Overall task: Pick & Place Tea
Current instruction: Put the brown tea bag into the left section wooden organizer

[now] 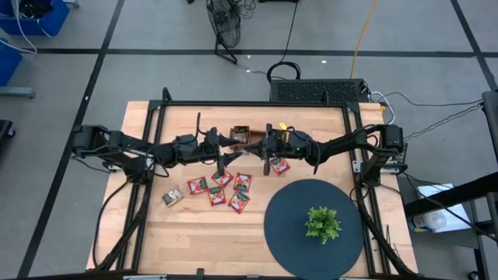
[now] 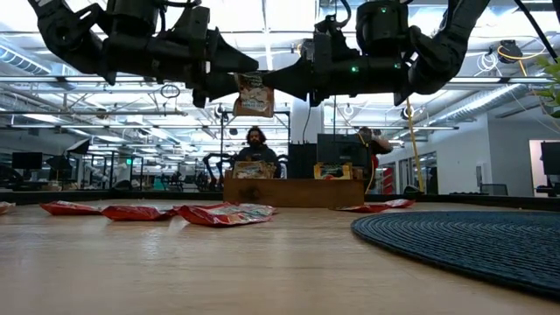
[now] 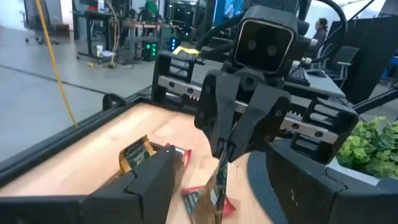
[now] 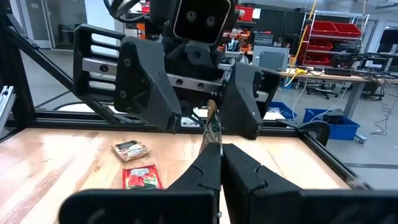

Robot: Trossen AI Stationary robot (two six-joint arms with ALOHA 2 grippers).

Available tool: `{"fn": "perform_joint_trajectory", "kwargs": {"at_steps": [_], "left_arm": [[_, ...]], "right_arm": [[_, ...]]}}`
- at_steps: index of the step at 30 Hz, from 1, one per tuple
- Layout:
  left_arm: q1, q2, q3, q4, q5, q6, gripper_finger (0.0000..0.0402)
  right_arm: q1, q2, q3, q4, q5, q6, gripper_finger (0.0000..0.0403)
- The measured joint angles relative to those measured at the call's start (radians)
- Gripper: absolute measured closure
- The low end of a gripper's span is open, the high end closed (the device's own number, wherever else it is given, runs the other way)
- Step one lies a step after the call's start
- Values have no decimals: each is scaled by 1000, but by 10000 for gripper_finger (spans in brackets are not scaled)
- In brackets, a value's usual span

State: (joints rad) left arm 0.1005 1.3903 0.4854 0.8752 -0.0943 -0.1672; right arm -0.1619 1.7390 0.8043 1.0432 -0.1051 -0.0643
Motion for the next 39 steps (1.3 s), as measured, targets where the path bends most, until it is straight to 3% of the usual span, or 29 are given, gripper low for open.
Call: {"fn": "perform_joint_trajectory", "kwargs": {"at_steps": [4, 7, 15, 30, 39], "left_arm": [[0, 0, 0, 15, 26, 11, 160], [0, -1, 0, 23, 64, 13, 190], [1, -1, 0, 9, 101, 31, 384], [4, -1, 0, -7, 85, 118, 399], [43, -88, 1, -175, -75, 263, 400]], "right_arm": [[0, 0, 0, -2, 0, 0, 403], [0, 0, 0, -16, 1, 0, 403], [1, 0, 0, -13, 1, 1, 403], [0, 0, 0, -2, 2, 22, 403], [-1, -3, 0, -72, 4, 61, 403]]}}
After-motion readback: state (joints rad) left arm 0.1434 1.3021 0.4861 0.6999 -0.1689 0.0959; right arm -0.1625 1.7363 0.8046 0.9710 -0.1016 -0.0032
